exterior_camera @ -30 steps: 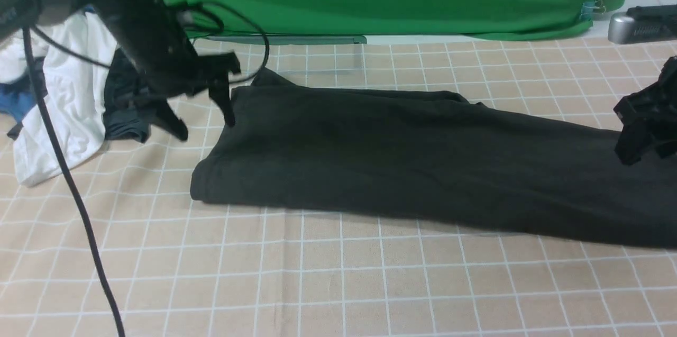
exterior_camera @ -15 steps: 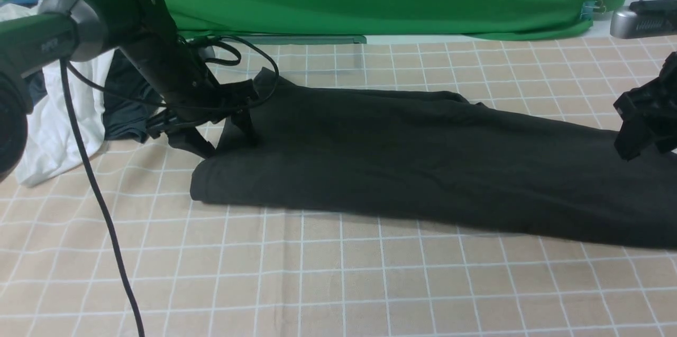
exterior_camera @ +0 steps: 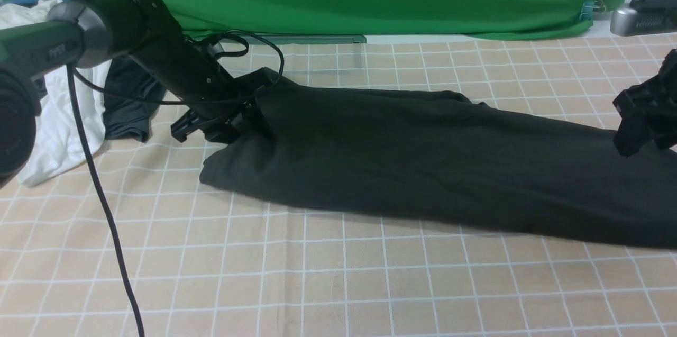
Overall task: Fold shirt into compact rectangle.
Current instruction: 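Pull the folded dark garment lengthwise by its ends to straighten it flat on the table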
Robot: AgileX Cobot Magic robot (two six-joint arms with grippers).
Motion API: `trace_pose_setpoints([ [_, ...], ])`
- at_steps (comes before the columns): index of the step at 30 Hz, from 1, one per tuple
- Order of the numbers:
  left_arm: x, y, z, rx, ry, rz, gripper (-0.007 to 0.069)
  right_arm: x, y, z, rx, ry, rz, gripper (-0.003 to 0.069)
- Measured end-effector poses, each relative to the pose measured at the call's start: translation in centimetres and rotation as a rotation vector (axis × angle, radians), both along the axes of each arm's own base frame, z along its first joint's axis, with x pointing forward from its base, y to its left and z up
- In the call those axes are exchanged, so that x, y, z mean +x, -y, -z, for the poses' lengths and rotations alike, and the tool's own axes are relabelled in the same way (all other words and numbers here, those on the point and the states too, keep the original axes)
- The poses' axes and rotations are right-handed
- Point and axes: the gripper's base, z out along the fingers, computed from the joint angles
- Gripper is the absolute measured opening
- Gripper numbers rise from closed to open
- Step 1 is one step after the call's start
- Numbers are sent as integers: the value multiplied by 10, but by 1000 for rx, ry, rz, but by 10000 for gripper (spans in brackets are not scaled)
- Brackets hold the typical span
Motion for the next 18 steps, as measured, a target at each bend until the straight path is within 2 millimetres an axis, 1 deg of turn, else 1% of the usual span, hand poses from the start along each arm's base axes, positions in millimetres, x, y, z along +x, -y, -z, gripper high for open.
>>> trace_pose_setpoints([
  [2, 1, 2, -1, -20, 6, -3, 159, 0, 0, 0, 0, 0, 0, 427],
  [3, 1, 3, -2, -33, 12, 4, 93, 0, 0, 0, -4, 0, -1, 426],
  [4, 1, 3, -2, -38, 16, 16, 63, 0, 1, 0, -15, 0, -3, 419],
  [5, 0, 4, -2, -41, 16, 25, 50, 0, 3, 0, -31, -4, -7, 397],
  [7, -1, 4, -2, -44, 15, 40, 43, -3, 9, 1, -77, -27, -13, 274],
  [9, -1, 4, -2, -45, 12, 51, 41, -4, 16, 1, -87, -41, 4, 134],
  [10, -2, 5, -2, -46, 9, 54, 41, -5, 24, 1, -93, -47, 25, 85],
  [11, -2, 5, -2, -46, 6, 56, 41, -5, 29, 1, -94, -47, 41, 56],
  [12, -2, 5, -2, -46, 5, 60, 41, -6, 38, 1, -96, -49, 66, 39],
  [14, -2, 5, -2, -45, 7, 68, 41, -8, 52, 1, -99, -46, 110, 31],
  [15, -2, 5, -2, -43, 11, 77, 41, -9, 66, 1, -101, -34, 153, 34],
  [16, -2, 5, -2, -43, 12, 82, 41, -9, 75, 1, -104, -22, 178, 41],
  [17, -3, 5, -2, -42, 12, 85, 41, -9, 77, 1, -104, -15, 185, 47],
  [18, -3, 5, -2, -41, 16, 94, 41, -10, 86, 0, -107, -3, 215, 70],
])
